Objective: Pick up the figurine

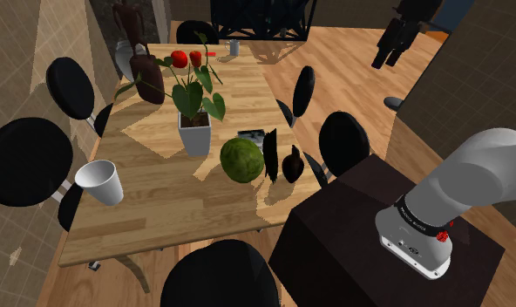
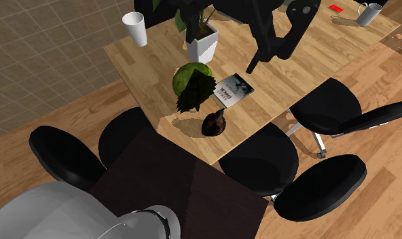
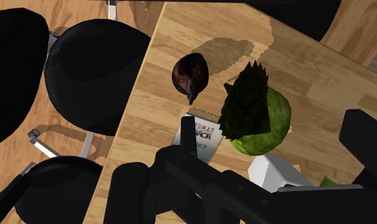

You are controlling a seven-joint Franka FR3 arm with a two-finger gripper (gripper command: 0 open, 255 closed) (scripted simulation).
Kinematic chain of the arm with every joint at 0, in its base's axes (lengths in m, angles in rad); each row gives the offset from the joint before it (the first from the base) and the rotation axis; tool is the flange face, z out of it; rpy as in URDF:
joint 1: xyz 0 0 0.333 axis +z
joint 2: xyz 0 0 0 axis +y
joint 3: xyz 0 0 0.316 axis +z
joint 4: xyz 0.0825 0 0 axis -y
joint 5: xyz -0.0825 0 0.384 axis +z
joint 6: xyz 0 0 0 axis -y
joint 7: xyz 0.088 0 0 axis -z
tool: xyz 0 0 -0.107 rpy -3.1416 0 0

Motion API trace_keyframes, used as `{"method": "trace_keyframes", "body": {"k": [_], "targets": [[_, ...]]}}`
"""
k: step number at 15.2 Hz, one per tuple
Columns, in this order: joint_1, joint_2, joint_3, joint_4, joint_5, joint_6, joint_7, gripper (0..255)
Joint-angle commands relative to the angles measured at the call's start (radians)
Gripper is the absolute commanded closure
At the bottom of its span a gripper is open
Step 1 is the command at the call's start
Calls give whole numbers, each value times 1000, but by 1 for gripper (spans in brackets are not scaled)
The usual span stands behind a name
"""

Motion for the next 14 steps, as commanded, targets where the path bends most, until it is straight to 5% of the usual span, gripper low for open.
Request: {"method": "trace_keyframes", "body": {"k": [1, 14], "targets": [[0, 0, 0, 0, 0, 0, 0, 0], [20, 135, 10, -360, 64, 573, -36, 0]]}}
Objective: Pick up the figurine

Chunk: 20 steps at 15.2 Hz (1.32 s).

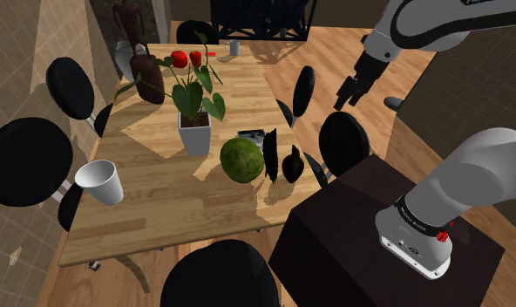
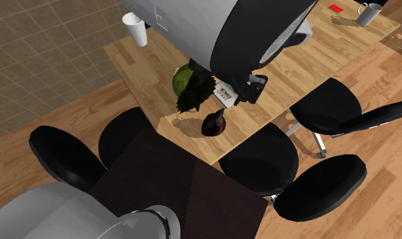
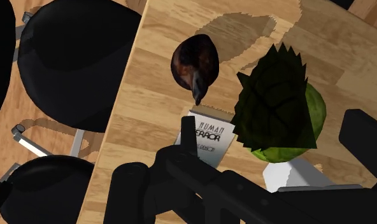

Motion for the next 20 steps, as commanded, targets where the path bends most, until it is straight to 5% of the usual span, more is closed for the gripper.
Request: {"method": "trace_keyframes", "body": {"k": [1, 7, 11, 13, 16, 19, 20], "targets": [[11, 55, 2, -42, 19, 114, -9, 0], [68, 280, -17, -99, 105, 430, -69, 0], [149, 475, -55, -86, 240, 634, -169, 0], [209, 582, -82, -60, 369, 720, -266, 0], [273, 749, -84, 15, 671, 807, -503, 0], [224, 910, 9, 120, 971, 858, -758, 0], [205, 942, 33, 144, 1023, 869, -805, 0]]}}
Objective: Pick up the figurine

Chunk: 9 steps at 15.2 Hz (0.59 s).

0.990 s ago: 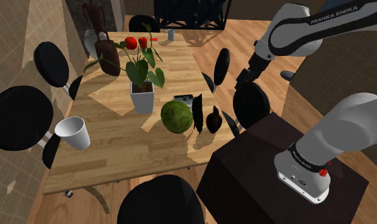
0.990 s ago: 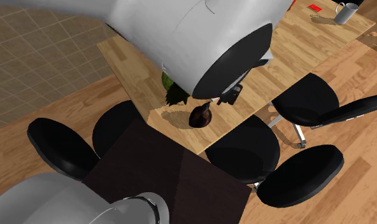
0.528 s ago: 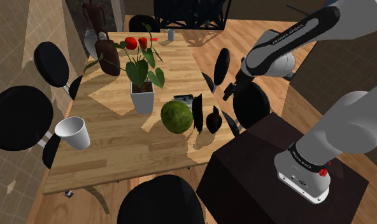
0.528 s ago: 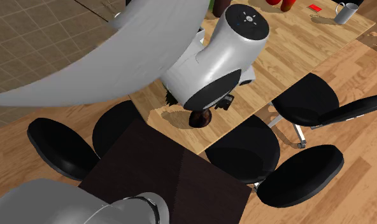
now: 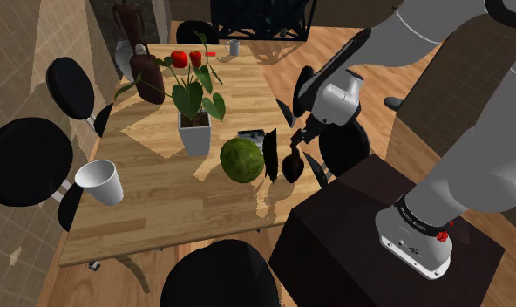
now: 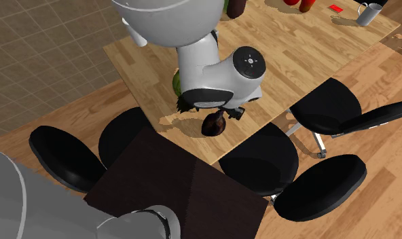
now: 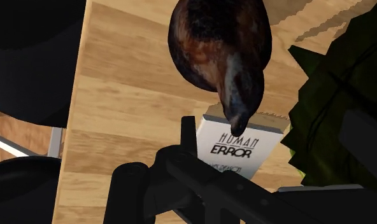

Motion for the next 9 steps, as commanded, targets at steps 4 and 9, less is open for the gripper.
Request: {"method": "trace_keyframes", "body": {"k": [4, 9], "targets": [[-58, 119, 79, 76, 225, 40, -211, 0], [-89, 185, 114, 121, 344, 59, -333, 0]]}}
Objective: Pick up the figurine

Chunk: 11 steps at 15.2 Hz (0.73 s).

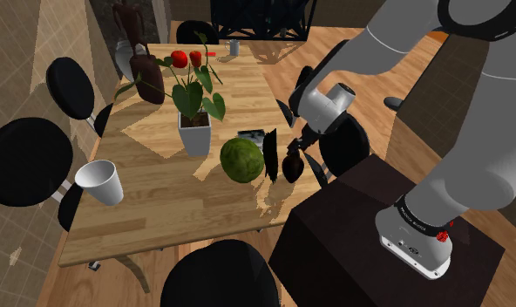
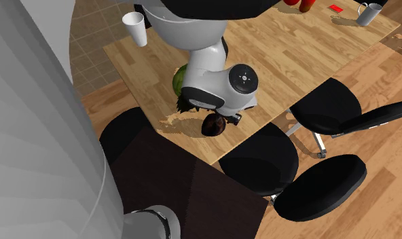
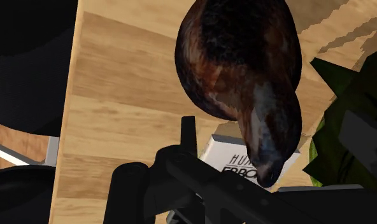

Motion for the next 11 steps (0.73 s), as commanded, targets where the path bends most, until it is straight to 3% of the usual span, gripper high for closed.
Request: {"method": "trace_keyframes", "body": {"k": [1, 10, 11], "targets": [[-4, 7, 3, 5, 14, 1, -16, 255], [-4, 8, 4, 6, 17, 2, -18, 255], [3, -10, -4, -7, -17, -2, 17, 255]]}}
